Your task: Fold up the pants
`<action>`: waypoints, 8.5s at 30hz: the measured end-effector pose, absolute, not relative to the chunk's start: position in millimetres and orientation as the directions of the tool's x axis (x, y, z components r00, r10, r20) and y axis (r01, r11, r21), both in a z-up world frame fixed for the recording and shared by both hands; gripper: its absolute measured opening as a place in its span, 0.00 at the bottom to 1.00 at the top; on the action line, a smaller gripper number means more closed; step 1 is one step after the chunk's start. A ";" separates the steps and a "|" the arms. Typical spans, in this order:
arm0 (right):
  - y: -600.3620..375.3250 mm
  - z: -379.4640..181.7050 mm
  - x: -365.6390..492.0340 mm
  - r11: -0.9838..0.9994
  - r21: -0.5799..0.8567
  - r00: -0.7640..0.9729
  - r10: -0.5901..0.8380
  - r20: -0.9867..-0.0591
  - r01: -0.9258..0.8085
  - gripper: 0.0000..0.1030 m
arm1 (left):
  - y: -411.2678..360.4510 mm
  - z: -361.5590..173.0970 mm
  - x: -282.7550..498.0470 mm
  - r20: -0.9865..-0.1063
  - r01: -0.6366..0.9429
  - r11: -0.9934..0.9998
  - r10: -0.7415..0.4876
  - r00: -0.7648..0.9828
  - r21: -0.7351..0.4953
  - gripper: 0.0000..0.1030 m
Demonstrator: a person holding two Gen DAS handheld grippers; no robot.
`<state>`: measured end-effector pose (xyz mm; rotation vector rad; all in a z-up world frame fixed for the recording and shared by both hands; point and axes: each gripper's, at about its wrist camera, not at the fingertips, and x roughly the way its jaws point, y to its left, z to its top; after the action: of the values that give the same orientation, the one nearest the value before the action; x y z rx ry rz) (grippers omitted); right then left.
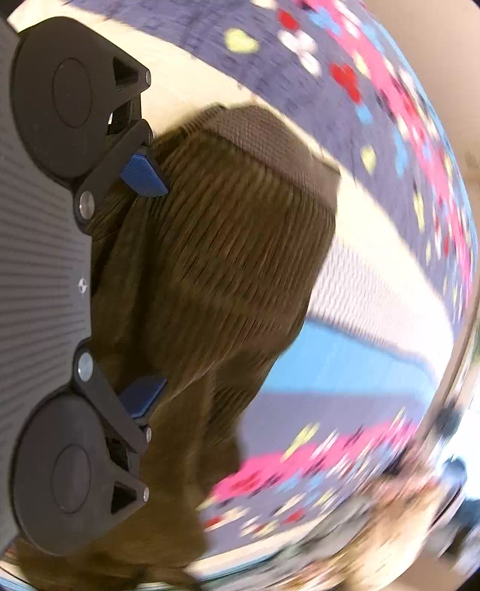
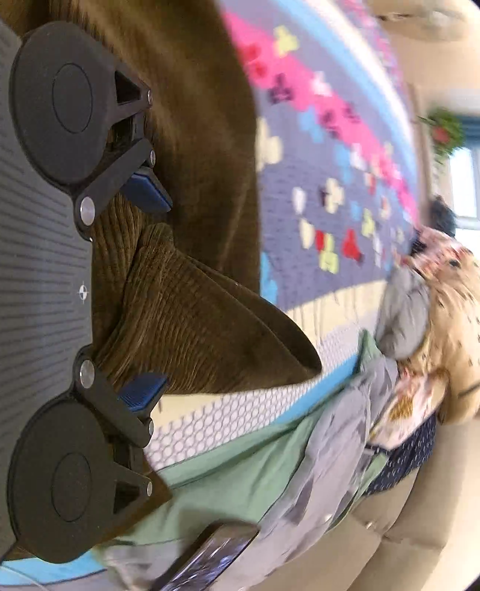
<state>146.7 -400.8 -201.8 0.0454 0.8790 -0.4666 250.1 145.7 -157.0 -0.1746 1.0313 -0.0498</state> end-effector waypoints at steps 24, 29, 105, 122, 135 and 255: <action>-532.5 -202.3 -126.3 0.469 0.254 0.439 -0.342 -0.830 0.846 0.09 | 190.4 -146.1 294.4 -0.915 -0.214 0.964 -0.059 0.400 -0.156 0.42; -533.8 -231.2 -138.0 0.396 0.282 0.428 -0.354 -0.831 0.874 0.09 | 187.4 -140.0 276.8 -0.899 -0.226 0.970 0.021 0.438 -0.088 0.93; -233.2 -97.9 28.6 0.976 0.076 0.408 -0.013 -0.913 0.202 0.99 | -48.2 -106.4 141.4 -0.921 0.438 0.879 0.004 0.389 0.189 1.00; -228.6 -105.1 54.6 0.981 0.038 0.378 -0.036 -0.925 0.188 0.99 | -30.3 -115.9 178.4 -0.916 0.412 0.887 0.027 0.400 0.206 1.00; -221.8 -105.9 153.4 0.974 0.131 0.435 0.037 -0.900 0.186 0.99 | 49.0 -122.9 251.2 -0.872 0.246 0.926 0.145 0.468 0.286 1.00; -163.3 -208.2 334.5 0.930 0.367 0.505 0.304 -0.808 0.028 0.14 | 210.5 -169.2 293.1 -0.819 0.003 0.940 -0.297 0.491 -0.340 0.63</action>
<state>334.5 -163.3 -208.2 0.3560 1.0340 0.1703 293.1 210.5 -169.2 -0.3121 1.0466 -0.1858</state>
